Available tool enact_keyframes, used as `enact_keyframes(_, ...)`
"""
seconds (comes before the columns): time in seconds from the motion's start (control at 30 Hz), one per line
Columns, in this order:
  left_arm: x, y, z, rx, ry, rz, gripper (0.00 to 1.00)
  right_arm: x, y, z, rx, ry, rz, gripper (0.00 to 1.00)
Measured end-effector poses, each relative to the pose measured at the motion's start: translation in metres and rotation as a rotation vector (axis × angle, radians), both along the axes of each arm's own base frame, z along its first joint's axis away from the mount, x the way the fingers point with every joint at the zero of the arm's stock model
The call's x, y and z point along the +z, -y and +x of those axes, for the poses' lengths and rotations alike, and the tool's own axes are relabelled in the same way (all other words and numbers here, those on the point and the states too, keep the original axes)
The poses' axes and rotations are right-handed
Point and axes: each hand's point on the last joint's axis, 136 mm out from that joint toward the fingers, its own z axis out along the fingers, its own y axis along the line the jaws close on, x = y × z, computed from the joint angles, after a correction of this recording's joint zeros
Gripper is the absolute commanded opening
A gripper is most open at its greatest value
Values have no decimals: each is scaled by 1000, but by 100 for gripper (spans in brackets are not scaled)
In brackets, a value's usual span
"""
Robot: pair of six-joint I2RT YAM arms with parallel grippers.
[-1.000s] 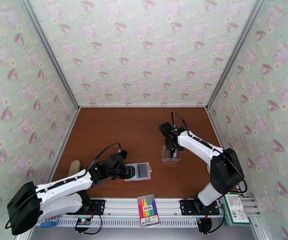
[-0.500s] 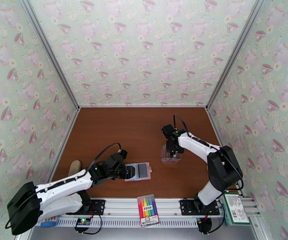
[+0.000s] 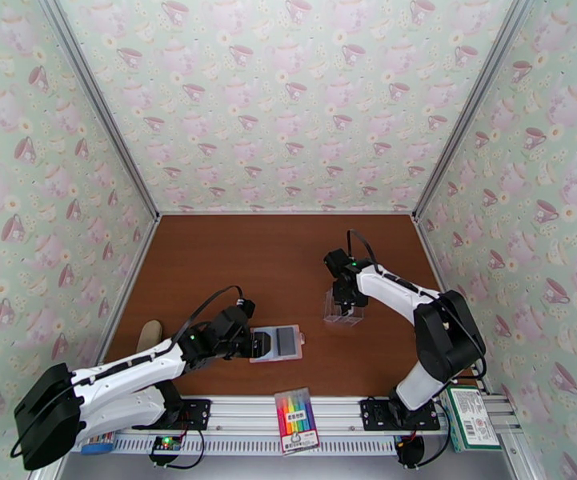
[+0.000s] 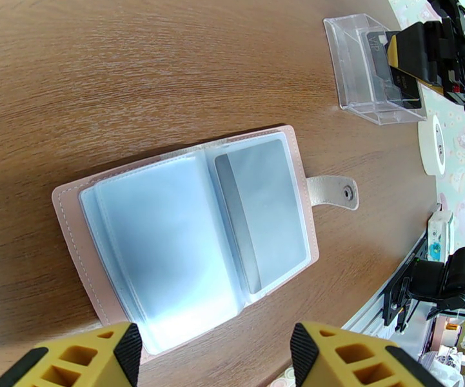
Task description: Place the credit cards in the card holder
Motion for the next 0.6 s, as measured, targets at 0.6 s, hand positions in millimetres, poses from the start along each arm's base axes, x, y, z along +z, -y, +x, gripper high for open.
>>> enact_keyframes(0.6,0,0,0,0,2,-2,67,15,16,-4,7,-13,-97,34)
